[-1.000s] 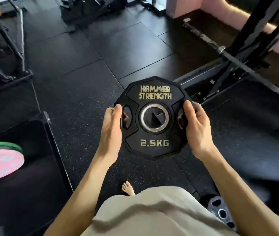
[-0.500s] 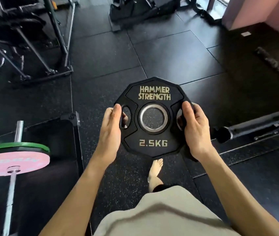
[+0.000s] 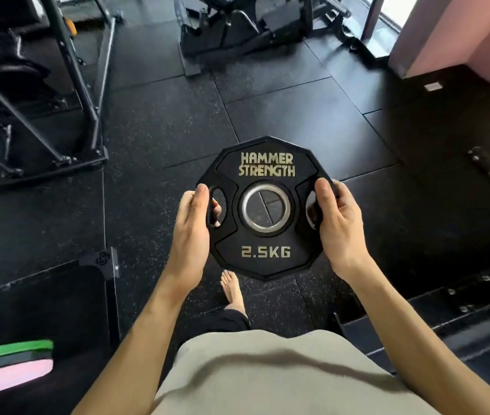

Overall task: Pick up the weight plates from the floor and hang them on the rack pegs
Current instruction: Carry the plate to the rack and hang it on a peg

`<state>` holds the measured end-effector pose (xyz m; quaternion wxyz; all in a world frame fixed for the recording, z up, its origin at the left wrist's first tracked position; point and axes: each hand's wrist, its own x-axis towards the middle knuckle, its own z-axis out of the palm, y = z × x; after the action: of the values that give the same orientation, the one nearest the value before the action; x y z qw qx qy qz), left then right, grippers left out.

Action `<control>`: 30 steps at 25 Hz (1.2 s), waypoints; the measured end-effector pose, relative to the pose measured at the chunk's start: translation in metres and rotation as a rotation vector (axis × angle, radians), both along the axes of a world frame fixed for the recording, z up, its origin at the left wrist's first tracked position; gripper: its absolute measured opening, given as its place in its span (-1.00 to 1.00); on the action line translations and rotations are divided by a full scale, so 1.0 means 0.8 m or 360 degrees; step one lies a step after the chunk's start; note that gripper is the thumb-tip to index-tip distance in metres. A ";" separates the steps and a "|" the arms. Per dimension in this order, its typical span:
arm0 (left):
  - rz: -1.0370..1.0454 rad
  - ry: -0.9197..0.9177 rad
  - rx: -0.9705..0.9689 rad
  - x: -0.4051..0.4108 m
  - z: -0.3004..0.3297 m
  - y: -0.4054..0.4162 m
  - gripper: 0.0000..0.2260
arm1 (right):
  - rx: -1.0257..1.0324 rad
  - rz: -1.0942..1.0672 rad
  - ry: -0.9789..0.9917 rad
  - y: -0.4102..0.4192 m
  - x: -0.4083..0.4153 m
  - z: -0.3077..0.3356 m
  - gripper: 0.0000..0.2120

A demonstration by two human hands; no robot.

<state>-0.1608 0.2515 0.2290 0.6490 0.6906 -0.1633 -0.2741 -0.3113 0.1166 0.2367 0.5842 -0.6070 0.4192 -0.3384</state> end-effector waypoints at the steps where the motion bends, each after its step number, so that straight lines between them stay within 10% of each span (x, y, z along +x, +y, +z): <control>1: -0.0026 0.0003 -0.0011 0.026 -0.005 -0.032 -0.67 | -0.0008 -0.0024 -0.0014 -0.029 0.024 -0.005 -0.86; 14: -0.0706 -0.0055 -0.0033 0.312 0.015 -0.458 -0.65 | 0.0013 -0.0589 -0.0014 -0.379 0.258 -0.005 -0.77; 30: -0.1184 -0.0034 -0.0098 0.376 0.022 -1.066 -0.68 | -0.0091 -0.0981 -0.0088 -0.910 0.307 0.002 -0.83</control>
<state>0.1399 -0.6010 0.2462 0.5238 0.5671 -0.4179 -0.4789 -0.0653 -0.6110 0.2380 0.4479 -0.4579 0.5578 -0.5278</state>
